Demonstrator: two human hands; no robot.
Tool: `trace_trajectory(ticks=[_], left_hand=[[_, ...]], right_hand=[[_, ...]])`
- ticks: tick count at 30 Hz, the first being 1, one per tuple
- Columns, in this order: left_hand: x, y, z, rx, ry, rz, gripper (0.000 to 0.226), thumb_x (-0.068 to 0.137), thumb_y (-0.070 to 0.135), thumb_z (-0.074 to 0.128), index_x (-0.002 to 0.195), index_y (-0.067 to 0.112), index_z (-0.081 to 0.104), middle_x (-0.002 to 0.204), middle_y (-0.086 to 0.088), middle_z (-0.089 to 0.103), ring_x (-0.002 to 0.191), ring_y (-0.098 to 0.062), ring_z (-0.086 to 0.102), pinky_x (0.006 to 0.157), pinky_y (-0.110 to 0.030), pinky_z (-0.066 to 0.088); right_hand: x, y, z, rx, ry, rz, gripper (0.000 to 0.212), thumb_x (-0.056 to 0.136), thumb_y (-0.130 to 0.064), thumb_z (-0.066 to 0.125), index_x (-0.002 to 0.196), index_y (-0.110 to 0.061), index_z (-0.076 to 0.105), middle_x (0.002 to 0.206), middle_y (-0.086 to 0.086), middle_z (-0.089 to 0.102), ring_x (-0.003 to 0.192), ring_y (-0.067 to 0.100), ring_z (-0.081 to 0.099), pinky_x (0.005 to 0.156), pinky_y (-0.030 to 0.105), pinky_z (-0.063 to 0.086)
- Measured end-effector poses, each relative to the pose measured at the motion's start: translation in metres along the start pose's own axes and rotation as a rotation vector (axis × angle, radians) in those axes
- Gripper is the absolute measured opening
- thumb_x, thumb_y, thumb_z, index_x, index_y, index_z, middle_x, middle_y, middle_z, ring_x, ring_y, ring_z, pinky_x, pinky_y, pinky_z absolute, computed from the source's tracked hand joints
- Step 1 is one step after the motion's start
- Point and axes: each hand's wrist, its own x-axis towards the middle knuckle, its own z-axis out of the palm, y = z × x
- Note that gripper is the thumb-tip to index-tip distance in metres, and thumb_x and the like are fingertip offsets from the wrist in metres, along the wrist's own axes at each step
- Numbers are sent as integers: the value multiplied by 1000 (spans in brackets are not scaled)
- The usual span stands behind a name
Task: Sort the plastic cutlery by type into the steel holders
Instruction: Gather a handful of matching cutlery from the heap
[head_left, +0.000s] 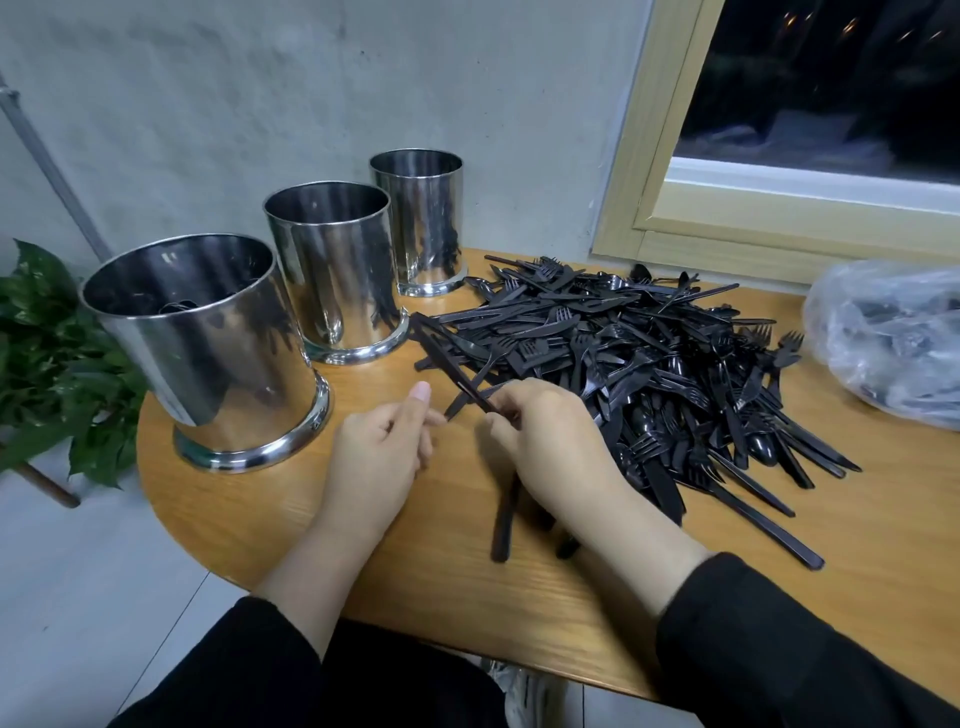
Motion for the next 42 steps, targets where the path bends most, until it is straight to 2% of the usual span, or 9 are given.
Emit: trace_trajectory(ticks=[5, 8, 13, 17, 21, 25, 29, 36, 42], left_hand=[[-14, 12, 23, -293, -153, -155, 27, 104, 35, 55, 96, 21, 75, 87, 1, 75, 82, -11, 67, 81, -31, 53], [-23, 21, 37, -486, -161, -176, 24, 107, 23, 51, 107, 10, 71, 102, -6, 78, 102, -22, 72, 90, -35, 56], [-25, 21, 29, -400, -8, -72, 25, 110, 29, 43, 99, 19, 62, 72, 4, 64, 76, -24, 67, 79, -46, 54], [-34, 13, 27, -204, -71, -70, 23, 110, 33, 41, 100, 28, 61, 67, 9, 46, 63, -16, 45, 61, -36, 42], [-35, 14, 29, -115, -111, -52, 30, 109, 35, 43, 94, 13, 58, 68, 0, 46, 55, -16, 43, 48, -26, 37], [-40, 13, 29, -61, -182, -19, 35, 107, 39, 45, 95, 9, 58, 60, 0, 46, 51, -18, 41, 49, -34, 36], [-39, 10, 29, -52, -172, -28, 36, 104, 44, 47, 96, 11, 59, 58, 6, 46, 52, -15, 42, 52, -36, 37], [-44, 18, 30, -124, -185, -90, 35, 103, 36, 57, 83, 9, 65, 53, 1, 46, 47, -15, 42, 51, -32, 39], [-64, 34, 54, -401, -250, -259, 23, 97, 31, 68, 98, 8, 73, 56, 5, 36, 48, -11, 31, 49, -29, 26]], right_hand=[[-21, -7, 0, 151, 66, -98, 6, 92, -19, 69, 96, -17, 72, 83, -13, 52, 79, 4, 42, 71, 16, 30], [-31, -1, 2, 188, 66, -92, 19, 91, -22, 71, 110, -23, 73, 90, -15, 57, 82, -2, 46, 76, 8, 35], [-60, 35, -17, 163, 207, 22, 18, 92, -33, 69, 102, -20, 72, 93, -11, 63, 88, 7, 58, 83, 26, 48], [-91, 54, -27, 57, 169, 49, 27, 90, -48, 60, 95, -23, 69, 84, -13, 60, 84, 11, 57, 77, 28, 47], [-105, 52, -18, -30, 84, 33, 47, 85, -64, 56, 104, -24, 71, 87, -13, 58, 85, 13, 53, 82, 35, 45], [-113, 53, -13, -113, 29, 19, 42, 83, -59, 65, 110, -27, 70, 89, -13, 55, 87, 15, 52, 83, 41, 46], [-117, 56, -9, -127, 70, -9, 21, 84, -32, 76, 103, -21, 73, 86, -7, 55, 83, 22, 56, 76, 43, 50], [-103, 59, -13, -69, 194, 9, 4, 89, -15, 72, 86, -12, 72, 77, -3, 56, 73, 20, 57, 68, 32, 47], [-93, 42, -21, 202, 286, 4, 7, 94, -20, 70, 97, -15, 74, 86, -10, 65, 78, -1, 55, 74, 9, 39]])
